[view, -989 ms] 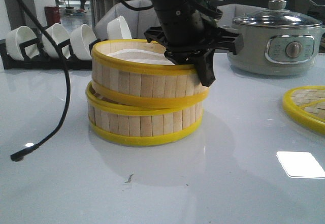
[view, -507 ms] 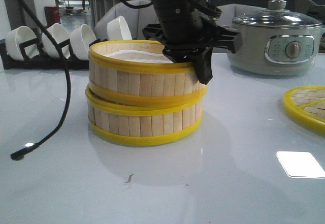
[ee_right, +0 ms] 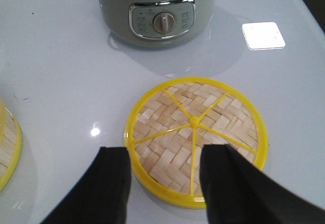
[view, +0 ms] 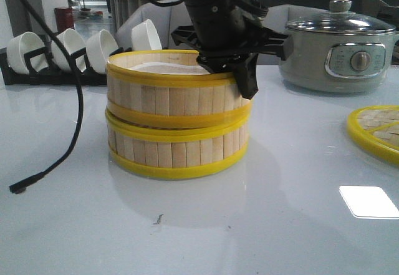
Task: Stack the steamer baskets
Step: 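Lower the held basket onto the middle basket and align the rims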
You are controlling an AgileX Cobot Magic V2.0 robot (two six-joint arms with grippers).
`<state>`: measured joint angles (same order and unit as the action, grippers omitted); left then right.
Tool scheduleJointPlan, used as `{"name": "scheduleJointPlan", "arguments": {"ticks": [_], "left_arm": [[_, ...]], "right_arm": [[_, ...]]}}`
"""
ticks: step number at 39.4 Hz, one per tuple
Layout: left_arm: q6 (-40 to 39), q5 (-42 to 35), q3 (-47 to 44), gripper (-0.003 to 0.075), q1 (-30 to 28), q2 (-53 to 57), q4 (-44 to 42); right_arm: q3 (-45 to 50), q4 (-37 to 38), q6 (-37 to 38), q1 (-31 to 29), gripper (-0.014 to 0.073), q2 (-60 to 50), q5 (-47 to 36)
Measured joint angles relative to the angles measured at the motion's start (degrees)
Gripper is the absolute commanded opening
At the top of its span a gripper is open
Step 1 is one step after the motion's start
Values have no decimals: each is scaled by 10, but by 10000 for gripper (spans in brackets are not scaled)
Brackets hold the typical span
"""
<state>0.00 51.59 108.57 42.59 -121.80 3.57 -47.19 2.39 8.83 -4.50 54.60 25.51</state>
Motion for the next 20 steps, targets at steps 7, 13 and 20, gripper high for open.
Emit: {"name": "scheduleJointPlan", "arguments": {"ticks": [7, 13, 20], "left_arm": [[0, 1, 0, 85, -6, 5, 1], [-3, 1, 0, 85, -8, 5, 0], [-5, 2, 0, 85, -9, 5, 2]], "right_arm": [[0, 0, 0, 0, 423, 0, 0], [0, 0, 0, 0, 423, 0, 0], [0, 0, 0, 0, 423, 0, 0]]}}
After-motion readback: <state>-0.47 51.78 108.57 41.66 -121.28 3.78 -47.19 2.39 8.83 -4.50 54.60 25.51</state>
